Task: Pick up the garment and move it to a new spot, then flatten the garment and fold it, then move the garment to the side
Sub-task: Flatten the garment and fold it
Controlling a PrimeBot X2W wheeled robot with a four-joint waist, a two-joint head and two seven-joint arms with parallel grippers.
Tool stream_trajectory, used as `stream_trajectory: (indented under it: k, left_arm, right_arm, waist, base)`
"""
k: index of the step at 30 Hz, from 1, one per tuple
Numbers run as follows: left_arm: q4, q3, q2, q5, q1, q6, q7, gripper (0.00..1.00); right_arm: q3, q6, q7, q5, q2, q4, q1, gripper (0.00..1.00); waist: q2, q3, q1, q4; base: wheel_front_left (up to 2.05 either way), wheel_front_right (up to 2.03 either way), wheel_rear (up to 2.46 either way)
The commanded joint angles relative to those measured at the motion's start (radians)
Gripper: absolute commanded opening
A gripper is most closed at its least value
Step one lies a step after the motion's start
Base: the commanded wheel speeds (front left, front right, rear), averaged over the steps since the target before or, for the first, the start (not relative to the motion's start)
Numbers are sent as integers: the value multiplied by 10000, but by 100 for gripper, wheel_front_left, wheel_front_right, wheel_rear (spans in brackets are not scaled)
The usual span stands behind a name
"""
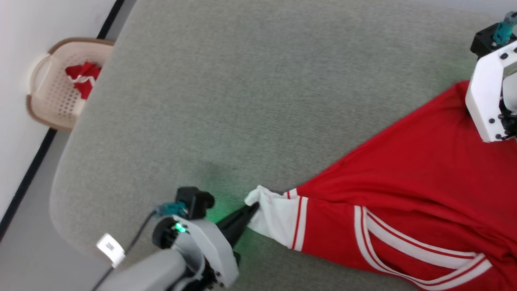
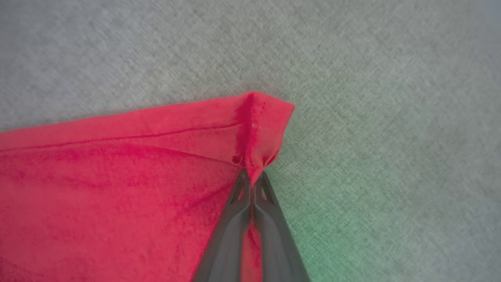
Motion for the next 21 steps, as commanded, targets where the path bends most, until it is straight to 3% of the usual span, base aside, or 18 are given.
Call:
stream_trajectory:
  k: [1, 11, 16, 21]
  left_arm:
    - [-4, 103, 250, -123, -171, -10, 208, 0]
    - [-1767, 979, 2626, -216, -2977, 701, 3082, 0]
    - [-1493, 1494, 3040, -207, -4911, 250, 4228, 0]
    - [-31, 1943, 2711, -343, -6527, -460, 4678, 0]
  right_arm:
    - [331, -17, 101, 60, -146, 497, 513, 0]
    - [-71, -15, -1858, 634, 440, 53, -857, 0]
    - [-44, -15, -3122, 581, 355, -310, -1396, 0]
    - [-47, -15, -4310, 592, 344, -497, -1865, 0]
  waist:
    - [0, -214, 0, -332]
    - [0, -1506, 0, -1748]
    - [0, -2236, 0, -2310]
    - [0, -2951, 0, -2780]
  base:
    - [0, 0, 0]
    - [0, 0, 0]
    - [0, 0, 0]
    - [0, 0, 0]
